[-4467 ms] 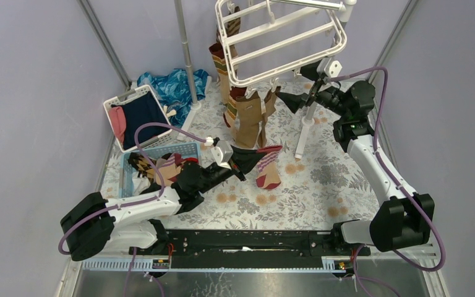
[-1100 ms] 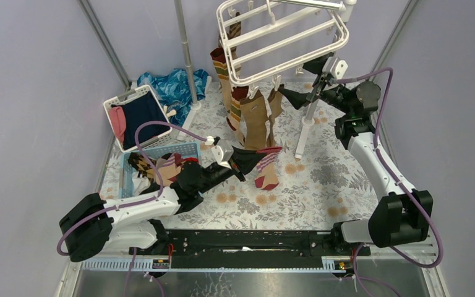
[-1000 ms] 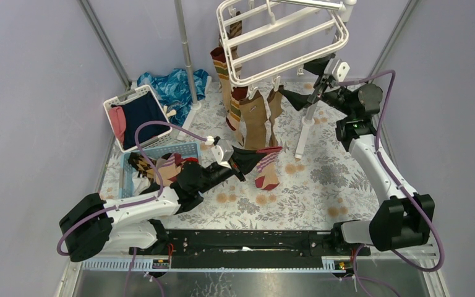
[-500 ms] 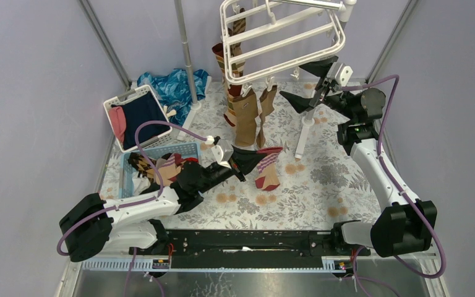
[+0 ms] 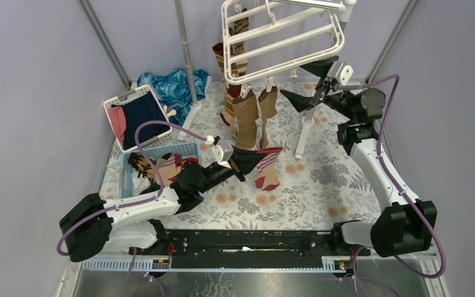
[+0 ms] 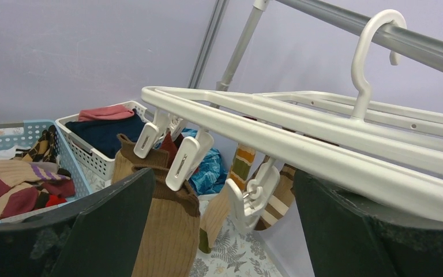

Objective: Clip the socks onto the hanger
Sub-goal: Open the clamp at the hanger.

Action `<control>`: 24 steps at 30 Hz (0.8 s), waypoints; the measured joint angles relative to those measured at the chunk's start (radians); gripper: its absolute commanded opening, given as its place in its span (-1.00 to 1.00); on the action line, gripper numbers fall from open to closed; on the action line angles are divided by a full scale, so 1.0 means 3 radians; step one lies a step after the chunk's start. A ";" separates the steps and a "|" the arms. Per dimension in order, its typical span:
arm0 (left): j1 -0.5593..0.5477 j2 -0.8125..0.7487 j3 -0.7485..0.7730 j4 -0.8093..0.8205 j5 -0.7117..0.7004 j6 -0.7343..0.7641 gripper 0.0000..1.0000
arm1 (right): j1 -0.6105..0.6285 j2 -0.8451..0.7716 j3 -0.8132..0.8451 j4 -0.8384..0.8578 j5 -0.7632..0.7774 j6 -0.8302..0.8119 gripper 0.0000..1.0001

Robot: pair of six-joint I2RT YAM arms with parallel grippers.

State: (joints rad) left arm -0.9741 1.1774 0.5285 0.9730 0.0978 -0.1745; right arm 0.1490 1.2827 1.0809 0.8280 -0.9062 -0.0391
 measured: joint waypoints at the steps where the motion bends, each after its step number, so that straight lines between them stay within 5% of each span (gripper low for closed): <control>1: 0.0000 0.0000 0.0000 0.0000 0.0000 0.0000 -1.00 | -0.0001 0.0000 0.0000 0.0000 -0.0001 0.0003 0.91; 24: 0.0000 -0.0001 0.0000 0.0000 0.0000 0.0000 -1.00 | 0.0005 0.0085 0.0001 0.0001 -0.0022 0.0039 0.88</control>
State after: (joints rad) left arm -0.9741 1.1770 0.5285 0.9730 0.0978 -0.1745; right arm 0.1505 1.3083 1.0813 0.8284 -0.9127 -0.0273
